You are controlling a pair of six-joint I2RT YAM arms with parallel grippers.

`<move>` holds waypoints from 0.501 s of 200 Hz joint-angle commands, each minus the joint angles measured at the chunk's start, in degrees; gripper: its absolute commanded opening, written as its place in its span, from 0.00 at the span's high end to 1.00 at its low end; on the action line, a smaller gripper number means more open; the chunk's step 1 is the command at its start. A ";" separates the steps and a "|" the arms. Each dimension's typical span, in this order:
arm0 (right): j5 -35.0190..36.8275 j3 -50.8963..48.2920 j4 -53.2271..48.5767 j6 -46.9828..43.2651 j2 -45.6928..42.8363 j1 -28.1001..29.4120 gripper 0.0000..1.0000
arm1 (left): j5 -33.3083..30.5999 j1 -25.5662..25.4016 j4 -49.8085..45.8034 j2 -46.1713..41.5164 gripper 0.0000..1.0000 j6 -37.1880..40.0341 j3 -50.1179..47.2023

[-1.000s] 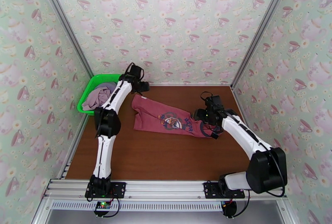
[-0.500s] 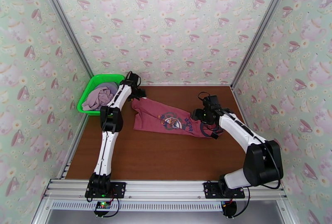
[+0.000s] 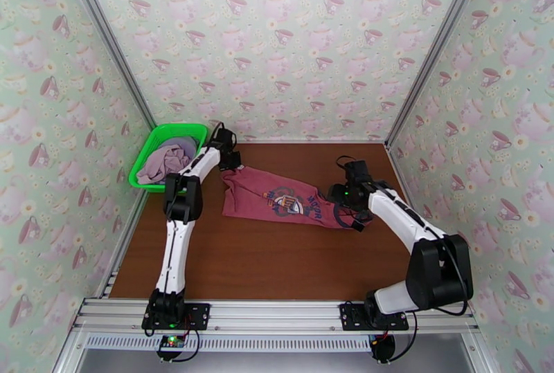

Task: Fold and stack the mixed laundry pile

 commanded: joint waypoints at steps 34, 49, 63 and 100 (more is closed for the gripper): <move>-3.00 1.87 -0.21 -4.60 1.16 -10.71 0.31 | -2.20 -0.42 9.29 -27.12 1.00 -1.24 -20.73; -4.82 3.06 0.36 -5.33 4.67 -12.52 0.32 | -2.96 -0.49 9.44 -29.11 1.00 -0.91 -23.68; -5.93 3.97 1.26 -5.51 8.15 -13.86 0.33 | -3.05 -0.46 10.28 -29.45 1.00 -0.94 -25.59; -7.78 4.53 4.22 -3.74 15.18 -16.18 0.36 | -1.70 -0.77 12.25 -28.37 1.00 -1.65 -27.43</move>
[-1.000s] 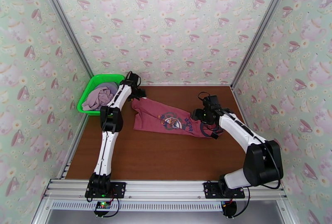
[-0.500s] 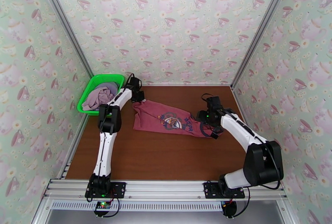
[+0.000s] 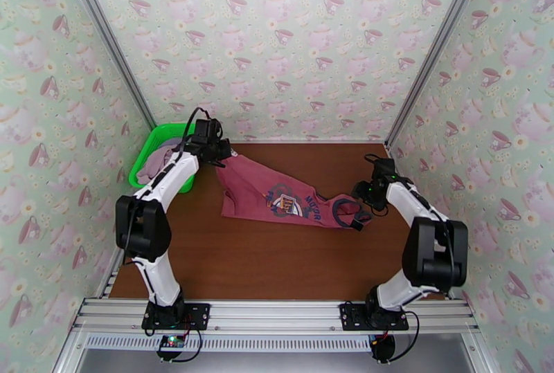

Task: Fold and stack the mixed laundry pile

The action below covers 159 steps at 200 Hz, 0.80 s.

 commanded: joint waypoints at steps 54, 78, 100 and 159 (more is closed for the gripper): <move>-5.40 0.97 6.40 2.49 9.46 -1.50 0.42 | -0.91 -1.00 1.83 2.74 1.00 -0.67 -1.60; -9.62 -0.97 8.21 4.03 10.21 -1.50 0.49 | -1.02 -1.03 1.83 2.87 1.00 -0.53 -1.93; -13.55 -3.34 10.39 5.49 9.32 -1.50 0.63 | -0.78 -1.06 2.00 2.78 1.00 -0.81 -2.13; -10.22 7.15 1.00 -1.32 0.60 -1.50 1.00 | 0.82 -1.91 -0.17 -1.06 1.00 0.11 0.42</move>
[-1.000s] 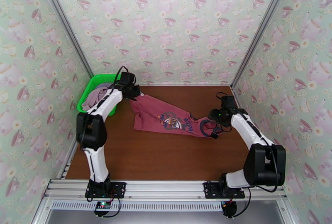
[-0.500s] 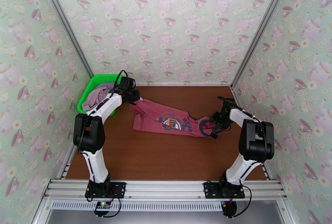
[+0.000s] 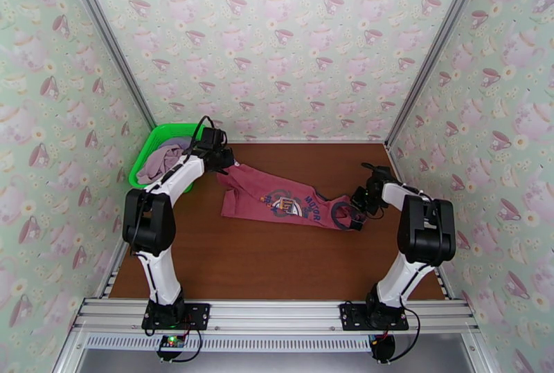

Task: Fold and stack the mixed laundry pile

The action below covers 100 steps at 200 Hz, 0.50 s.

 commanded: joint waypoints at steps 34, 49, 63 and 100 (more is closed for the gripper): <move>-0.11 12.93 -7.87 -9.42 -22.35 0.24 1.00 | 0.37 -2.10 -4.26 -12.72 1.00 2.10 3.77; -0.21 13.30 -8.61 -10.41 -29.59 0.25 1.00 | -0.25 -2.70 -5.85 -17.71 1.00 2.23 4.32; -1.10 13.70 -9.94 -10.77 -35.60 0.25 1.00 | -1.03 -3.22 -7.88 -22.07 1.00 2.23 5.31; -2.51 19.15 -15.69 -10.45 -45.69 0.25 1.00 | -2.63 -4.61 -15.18 -31.20 1.00 2.76 9.82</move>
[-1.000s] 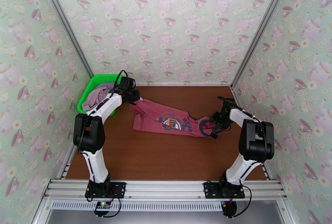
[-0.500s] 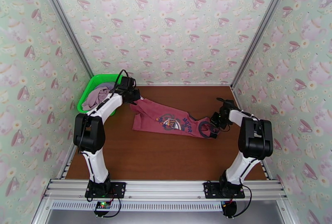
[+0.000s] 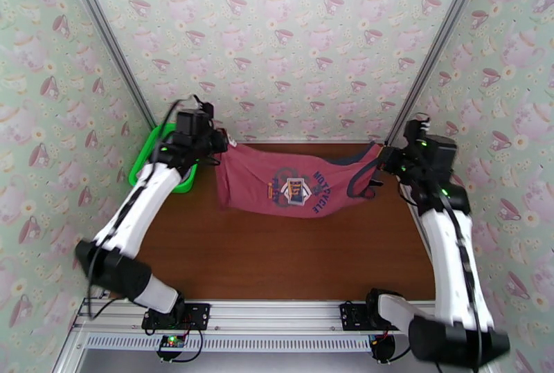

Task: Fold and stack the mixed laundry pile

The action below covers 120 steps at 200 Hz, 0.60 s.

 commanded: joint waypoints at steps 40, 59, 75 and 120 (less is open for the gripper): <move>1.82 12.85 -9.72 -0.33 0.06 0.12 1.00 | -5.02 -0.31 -10.06 -5.57 1.00 4.21 10.03; 2.26 16.84 -8.56 0.49 6.12 0.16 1.00 | -5.60 0.93 -11.75 0.37 1.00 5.98 16.21; 2.16 20.56 -6.39 1.83 12.30 0.16 1.00 | -5.05 2.25 -12.46 7.39 1.00 7.03 22.82; -0.89 35.59 -0.60 7.21 29.15 0.16 1.00 | -0.46 6.03 -17.92 35.21 1.00 8.40 56.47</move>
